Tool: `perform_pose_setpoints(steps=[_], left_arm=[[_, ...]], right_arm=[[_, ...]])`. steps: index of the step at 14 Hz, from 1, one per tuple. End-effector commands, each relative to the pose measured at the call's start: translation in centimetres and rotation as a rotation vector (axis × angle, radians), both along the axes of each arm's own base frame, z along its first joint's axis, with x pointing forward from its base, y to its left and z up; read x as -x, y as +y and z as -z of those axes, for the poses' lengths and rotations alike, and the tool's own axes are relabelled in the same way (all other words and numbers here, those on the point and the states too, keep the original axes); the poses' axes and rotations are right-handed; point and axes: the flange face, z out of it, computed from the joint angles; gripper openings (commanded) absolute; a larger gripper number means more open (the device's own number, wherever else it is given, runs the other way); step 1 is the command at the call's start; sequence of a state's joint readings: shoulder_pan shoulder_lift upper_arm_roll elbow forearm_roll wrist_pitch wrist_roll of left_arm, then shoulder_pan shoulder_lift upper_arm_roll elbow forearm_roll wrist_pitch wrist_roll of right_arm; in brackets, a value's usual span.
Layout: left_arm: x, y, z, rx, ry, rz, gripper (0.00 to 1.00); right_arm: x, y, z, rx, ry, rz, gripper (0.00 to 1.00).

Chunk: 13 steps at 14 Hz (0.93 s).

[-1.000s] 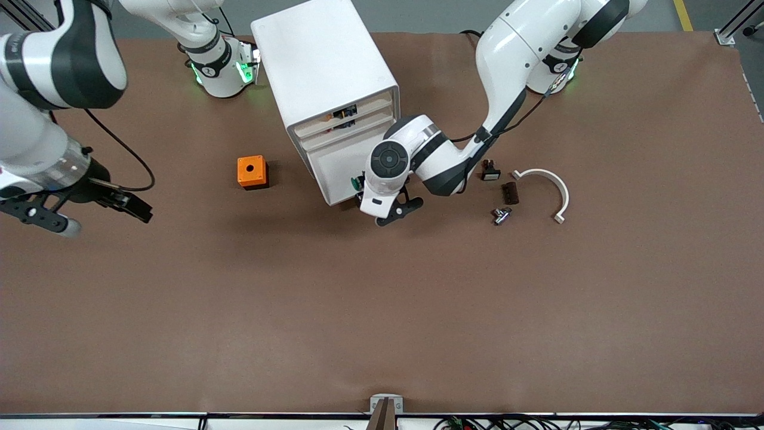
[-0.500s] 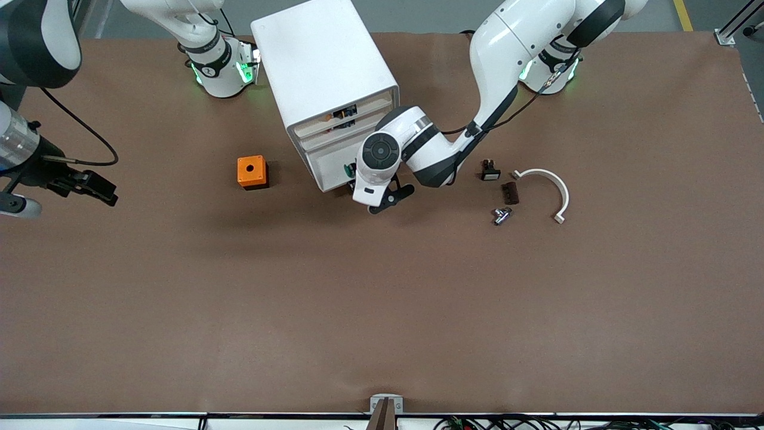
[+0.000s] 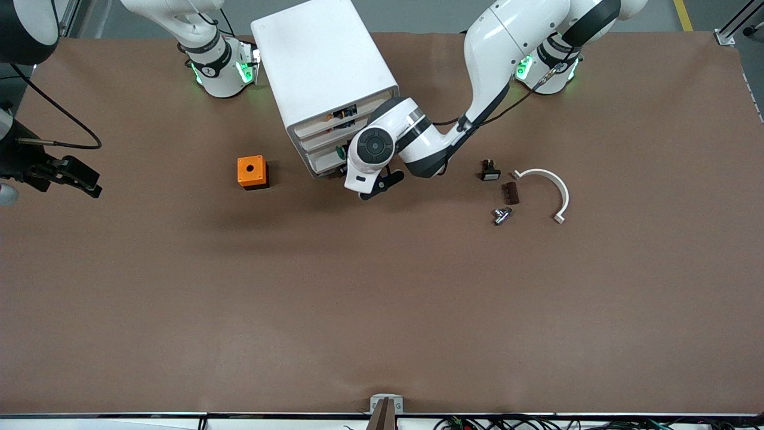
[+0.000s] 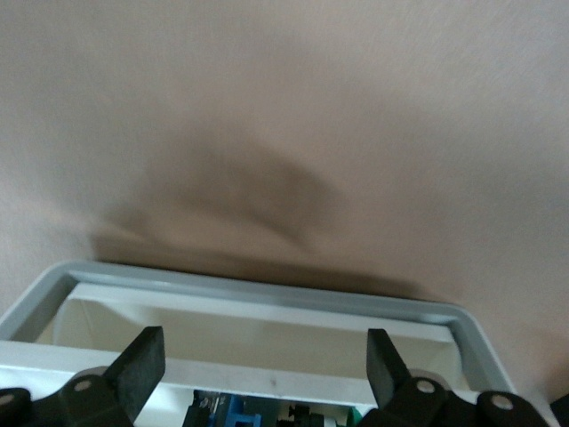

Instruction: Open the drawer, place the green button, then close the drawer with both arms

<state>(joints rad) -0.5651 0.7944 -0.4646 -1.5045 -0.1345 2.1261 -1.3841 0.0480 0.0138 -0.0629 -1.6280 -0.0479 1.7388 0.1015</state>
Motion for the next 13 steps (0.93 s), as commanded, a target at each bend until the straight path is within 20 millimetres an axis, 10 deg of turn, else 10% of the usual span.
perform_pose_setpoints(steps=[1, 13], left_arm=[[1.1, -0.5, 0.7, 0.009, 0.051, -0.034, 1.0], [0.1, 0.0, 0.4, 0.042, 0.049, -0.006, 1.0]], right_arm=[[0.7, -0.8, -1.8, 0.002, -0.019, -0.017, 1.0], [1.0, -0.8, -2.3, 0.003, -0.027, -0.02, 1.0]])
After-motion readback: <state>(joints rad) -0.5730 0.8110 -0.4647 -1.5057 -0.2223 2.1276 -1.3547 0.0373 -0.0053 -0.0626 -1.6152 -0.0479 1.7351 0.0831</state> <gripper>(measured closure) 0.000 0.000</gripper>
